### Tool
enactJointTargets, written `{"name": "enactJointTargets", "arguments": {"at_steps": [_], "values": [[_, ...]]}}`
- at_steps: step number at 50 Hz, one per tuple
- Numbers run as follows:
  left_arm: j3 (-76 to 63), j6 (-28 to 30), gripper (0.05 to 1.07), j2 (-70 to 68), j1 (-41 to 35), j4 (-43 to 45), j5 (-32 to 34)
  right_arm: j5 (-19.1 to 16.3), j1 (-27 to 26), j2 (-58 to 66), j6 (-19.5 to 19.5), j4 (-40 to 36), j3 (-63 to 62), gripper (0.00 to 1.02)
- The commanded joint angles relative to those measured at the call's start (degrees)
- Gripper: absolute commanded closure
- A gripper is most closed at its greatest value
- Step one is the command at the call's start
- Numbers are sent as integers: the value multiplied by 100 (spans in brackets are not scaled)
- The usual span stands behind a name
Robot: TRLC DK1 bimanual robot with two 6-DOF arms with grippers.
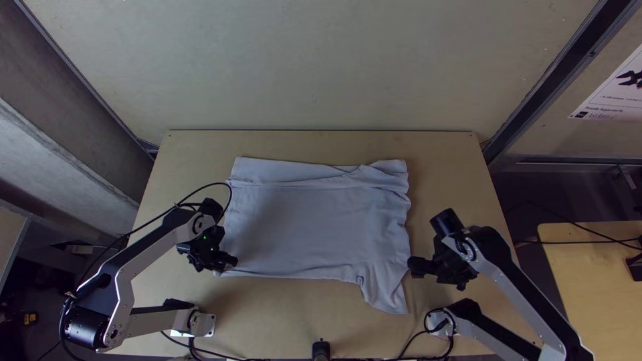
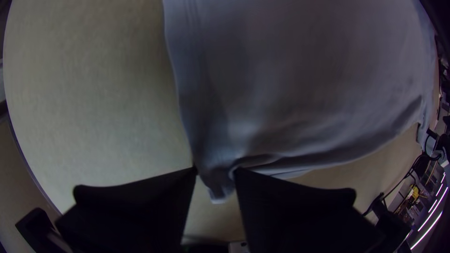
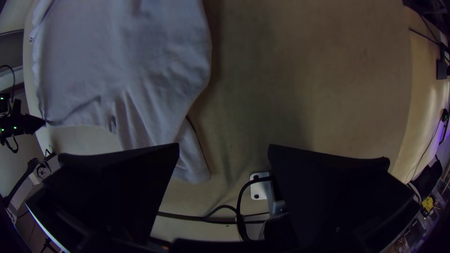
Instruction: Fold the t-shirt
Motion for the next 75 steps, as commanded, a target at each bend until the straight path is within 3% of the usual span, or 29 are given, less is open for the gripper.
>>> {"name": "enactJointTargets", "arguments": {"at_steps": [1, 10, 48, 53, 60, 69, 75], "values": [[115, 24, 104, 73, 0, 224, 72, -250, 70, 410, -120, 5, -255, 16], [211, 6, 105, 117, 35, 241, 80, -338, 404, 735, -120, 506, -422, 33], [405, 120, 105, 204, 378, 145, 80, -417, 1178, 1974, 100, 1429, -527, 34], [405, 103, 105, 231, 369, 145, 80, -426, 1336, 2009, 171, 1657, -483, 49], [387, 94, 104, 240, 360, 162, 80, -426, 1608, 2115, 329, 1859, -492, 52], [387, 41, 105, 240, 290, 171, 89, -180, 1740, 1939, 302, 2220, -536, 100], [405, 6, 105, 240, 281, 171, 89, -153, 1749, 1684, 267, 2193, -553, 99]]}}
